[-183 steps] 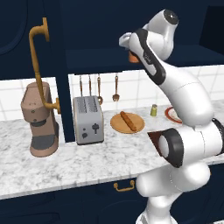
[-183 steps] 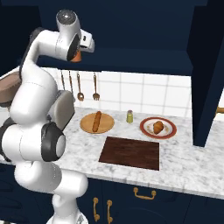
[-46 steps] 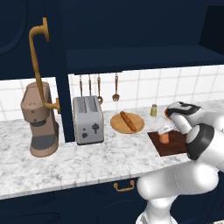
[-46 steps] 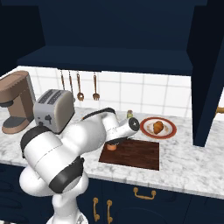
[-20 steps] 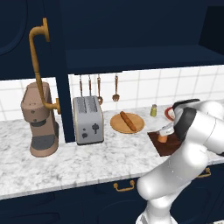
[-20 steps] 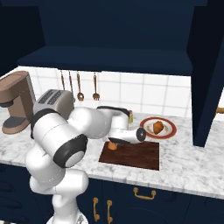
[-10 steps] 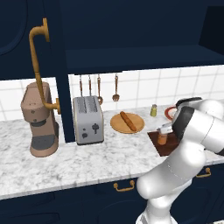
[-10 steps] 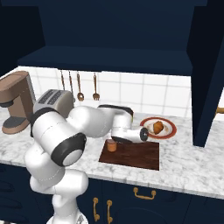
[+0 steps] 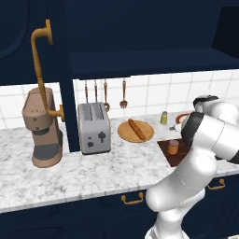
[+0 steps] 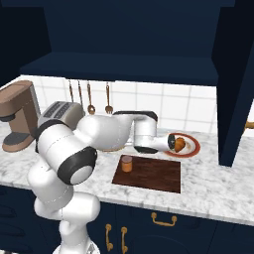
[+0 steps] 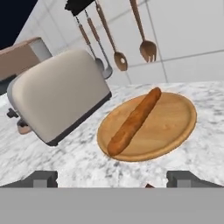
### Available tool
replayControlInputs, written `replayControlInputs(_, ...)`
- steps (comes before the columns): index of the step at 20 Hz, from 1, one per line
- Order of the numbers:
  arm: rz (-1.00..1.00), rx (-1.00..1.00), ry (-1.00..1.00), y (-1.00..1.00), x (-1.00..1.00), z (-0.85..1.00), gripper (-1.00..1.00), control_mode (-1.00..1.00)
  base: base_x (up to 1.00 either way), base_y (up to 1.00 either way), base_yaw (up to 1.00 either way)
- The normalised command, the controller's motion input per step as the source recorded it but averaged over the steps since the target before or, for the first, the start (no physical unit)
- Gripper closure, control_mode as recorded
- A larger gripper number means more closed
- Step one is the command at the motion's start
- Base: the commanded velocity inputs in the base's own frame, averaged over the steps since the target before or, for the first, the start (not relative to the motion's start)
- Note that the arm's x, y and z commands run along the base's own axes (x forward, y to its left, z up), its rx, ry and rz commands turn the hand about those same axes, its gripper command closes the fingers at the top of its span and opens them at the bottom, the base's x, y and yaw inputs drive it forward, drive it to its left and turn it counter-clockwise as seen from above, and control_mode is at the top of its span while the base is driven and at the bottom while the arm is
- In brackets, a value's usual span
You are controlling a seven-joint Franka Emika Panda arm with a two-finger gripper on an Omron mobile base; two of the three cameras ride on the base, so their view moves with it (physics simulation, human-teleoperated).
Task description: From the different types of pastries on the counter, select a croissant and place it on the cutting board. Then retrieve a jar of jam from the cabinet and place it alongside the croissant on the cutting board.
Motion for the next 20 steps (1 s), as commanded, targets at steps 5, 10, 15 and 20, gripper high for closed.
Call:
replayControlInputs(5, -0.18, -0.06, 0.14, 0.21, 0.16, 0.24, -1.0, -1.0, 0.0, 0.0, 0.0)
replayControlInputs(10, -0.31, -0.34, -0.03, 0.35, 0.01, 0.06, -1.0, -1.0, 0.0, 0.0, 0.0)
replayControlInputs(15, -0.19, -0.11, -0.09, 0.14, 0.07, 0.0, -1.0, -1.0, 0.0, 0.0, 0.0)
replayControlInputs(20, -0.18, -0.1, 0.44, 0.0, 0.25, 0.08, -1.0, -1.0, 0.0, 0.0, 0.0)
